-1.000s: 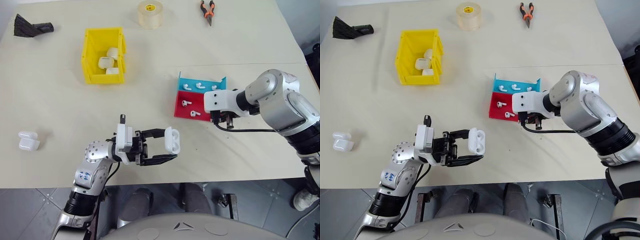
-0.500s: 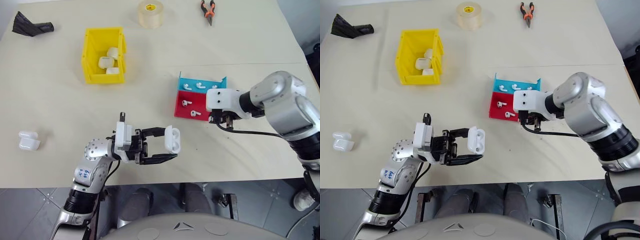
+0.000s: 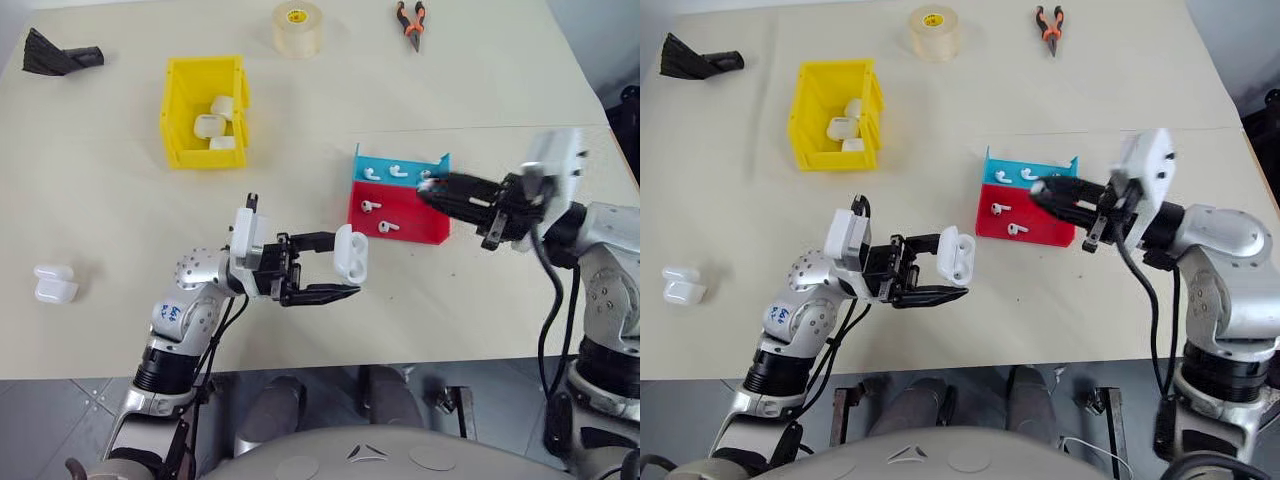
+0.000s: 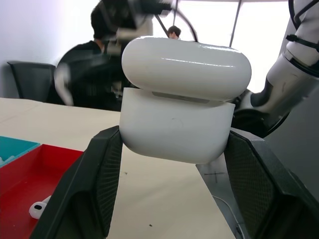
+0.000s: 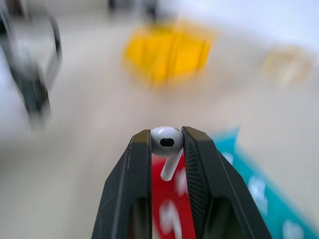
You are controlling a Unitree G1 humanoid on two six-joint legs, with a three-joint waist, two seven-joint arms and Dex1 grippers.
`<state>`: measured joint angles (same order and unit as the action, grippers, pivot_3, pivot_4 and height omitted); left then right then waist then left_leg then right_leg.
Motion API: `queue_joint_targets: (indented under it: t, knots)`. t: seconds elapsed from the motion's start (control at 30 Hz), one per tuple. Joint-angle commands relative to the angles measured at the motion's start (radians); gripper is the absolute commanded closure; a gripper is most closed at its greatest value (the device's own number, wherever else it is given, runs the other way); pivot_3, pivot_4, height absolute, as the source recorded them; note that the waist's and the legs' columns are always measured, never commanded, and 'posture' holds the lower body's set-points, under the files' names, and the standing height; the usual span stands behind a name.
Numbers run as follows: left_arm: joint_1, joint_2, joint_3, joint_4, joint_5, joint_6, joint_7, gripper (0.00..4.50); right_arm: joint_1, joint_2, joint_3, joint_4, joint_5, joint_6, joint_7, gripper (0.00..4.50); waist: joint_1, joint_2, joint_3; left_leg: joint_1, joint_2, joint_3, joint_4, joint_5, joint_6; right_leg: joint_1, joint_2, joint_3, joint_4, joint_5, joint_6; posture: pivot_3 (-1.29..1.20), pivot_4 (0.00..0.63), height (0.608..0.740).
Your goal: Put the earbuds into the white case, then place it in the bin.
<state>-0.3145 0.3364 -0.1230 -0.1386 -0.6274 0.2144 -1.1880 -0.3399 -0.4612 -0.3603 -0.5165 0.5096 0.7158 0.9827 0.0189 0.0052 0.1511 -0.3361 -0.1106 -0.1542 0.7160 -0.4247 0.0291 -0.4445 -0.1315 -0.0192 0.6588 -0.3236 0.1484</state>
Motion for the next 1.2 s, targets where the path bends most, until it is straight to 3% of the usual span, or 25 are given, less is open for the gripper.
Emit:
queue_joint_targets:
  t: [0.03, 0.2, 0.33, 0.53, 1.2]
  knots:
    - [-0.028, 0.012, 0.014, 0.006, -0.028, 0.026, -0.025, 1.78, 0.068, 0.09, -0.024, -0.132, 0.107, -0.089, -0.098, 3.94, 0.001, 0.0, 0.0, 0.0, 0.0, 0.0, 0.0, 0.0, 0.0, 0.0, 0.0, 0.0, 0.001, 0.0, 0.0, 0.0, 0.15, 0.74]
    - [-0.054, 0.009, 0.011, 0.001, -0.034, 0.073, -0.021, 1.78, 0.127, 0.194, 0.068, -0.23, 0.156, -0.199, -0.181, 3.94, -0.002, 0.0, 0.0, 0.0, -0.001, -0.001, 0.0, 0.0, 0.0, 0.0, 0.0, 0.0, 0.001, 0.0, -0.001, 0.0, 0.15, 0.74]
    - [-0.068, 0.018, 0.005, 0.0, -0.038, 0.116, -0.034, 1.78, 0.209, 0.182, 0.203, -0.25, 0.095, -0.34, -0.126, 3.94, -0.004, 0.0, 0.0, 0.001, -0.001, -0.001, 0.0, 0.0, 0.0, 0.0, 0.0, -0.001, 0.001, 0.001, -0.001, 0.0, 0.15, 0.74]
    - [-0.091, 0.011, 0.013, 0.013, -0.04, 0.136, -0.046, 1.78, 0.248, 0.159, 0.292, -0.201, 0.05, -0.449, -0.123, 3.94, -0.012, 0.0, 0.0, 0.001, -0.001, -0.001, -0.001, 0.0, 0.0, 0.0, 0.0, 0.0, 0.001, 0.001, -0.001, 0.0, 0.15, 0.74]
    - [-0.087, -0.01, 0.022, -0.004, -0.043, 0.146, -0.047, 1.78, 0.268, 0.061, 0.344, -0.099, 0.049, -0.561, -0.105, 3.94, -0.02, 0.0, 0.0, 0.001, -0.001, -0.002, -0.001, 0.0, 0.0, 0.0, 0.0, 0.0, 0.001, 0.001, -0.001, 0.0, 0.15, 0.74]
